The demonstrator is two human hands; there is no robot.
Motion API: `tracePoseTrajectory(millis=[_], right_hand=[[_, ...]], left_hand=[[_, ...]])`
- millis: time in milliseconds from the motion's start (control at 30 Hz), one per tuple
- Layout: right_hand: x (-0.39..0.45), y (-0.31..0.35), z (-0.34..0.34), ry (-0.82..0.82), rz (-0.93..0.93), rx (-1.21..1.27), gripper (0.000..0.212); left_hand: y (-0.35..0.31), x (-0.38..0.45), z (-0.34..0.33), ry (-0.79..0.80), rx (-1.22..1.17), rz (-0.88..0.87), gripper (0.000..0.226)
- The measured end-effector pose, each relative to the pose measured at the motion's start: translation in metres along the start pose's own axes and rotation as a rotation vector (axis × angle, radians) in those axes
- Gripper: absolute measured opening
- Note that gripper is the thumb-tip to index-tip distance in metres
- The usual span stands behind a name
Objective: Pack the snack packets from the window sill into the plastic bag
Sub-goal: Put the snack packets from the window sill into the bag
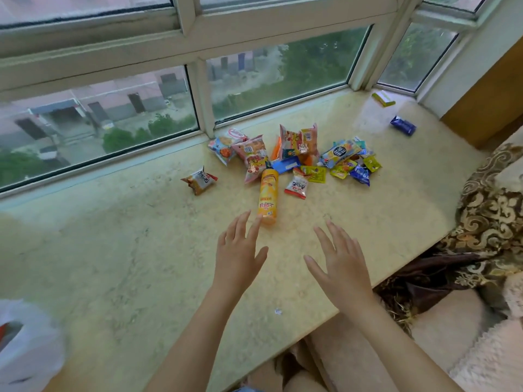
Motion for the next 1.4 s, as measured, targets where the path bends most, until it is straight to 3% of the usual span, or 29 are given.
tracePoseTrajectory(millis=[400,500,600,733,833,967,1067,1167,1233,1400], right_hand=[[0.153,-0.097,-0.062,0.161,0.161,0.002,0.062],[0.189,-0.12,-0.082,0.188,0.189,-0.036,0.061],[0.225,-0.139,-0.104,0.214,0.211,-0.072,0.061],[0.264,-0.155,-0.137,0.258,0.232,-0.105,0.058],[0.287,-0.161,-0.164,0.349,0.277,-0.162,0.068],[0.321,-0.168,-0.191,0.429,0.437,-0.295,0.083],[0.343,-0.17,-0.205,0.478,0.545,-0.342,0.086],[0.357,-0.165,-0.216,0.5,0.601,-0.391,0.093],[0.36,-0.165,-0.226,0.524,0.584,-0.384,0.094],[0.355,-0.16,-0.235,0.476,0.513,-0.37,0.086]], left_hand=[[-0.038,0.138,-0.093,0.216,0.042,0.203,0.063],[-0.029,0.183,-0.123,0.306,0.201,0.072,0.075],[-0.018,0.224,-0.15,0.496,0.426,-0.198,0.086],[-0.011,0.255,-0.193,0.749,0.716,-0.547,0.076],[0.001,0.263,-0.221,0.747,0.786,-0.671,0.064],[0.016,0.262,-0.251,0.724,0.88,-0.71,0.059],[0.017,0.269,-0.246,0.618,0.853,-0.674,0.064],[0.027,0.27,-0.246,0.615,0.776,-0.52,0.077],[0.031,0.268,-0.246,0.611,0.714,-0.352,0.083],[0.041,0.238,-0.246,0.672,0.498,0.157,0.073]])
Point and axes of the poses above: each hand's wrist, its own x-axis towards the middle knuckle, its own z-axis out of the back of the hand, y = z × x, the point moved 4 cm from there along x, towards the middle knuckle, and after that the axes turned 2 degrees about -y, right-handed, at the moved point
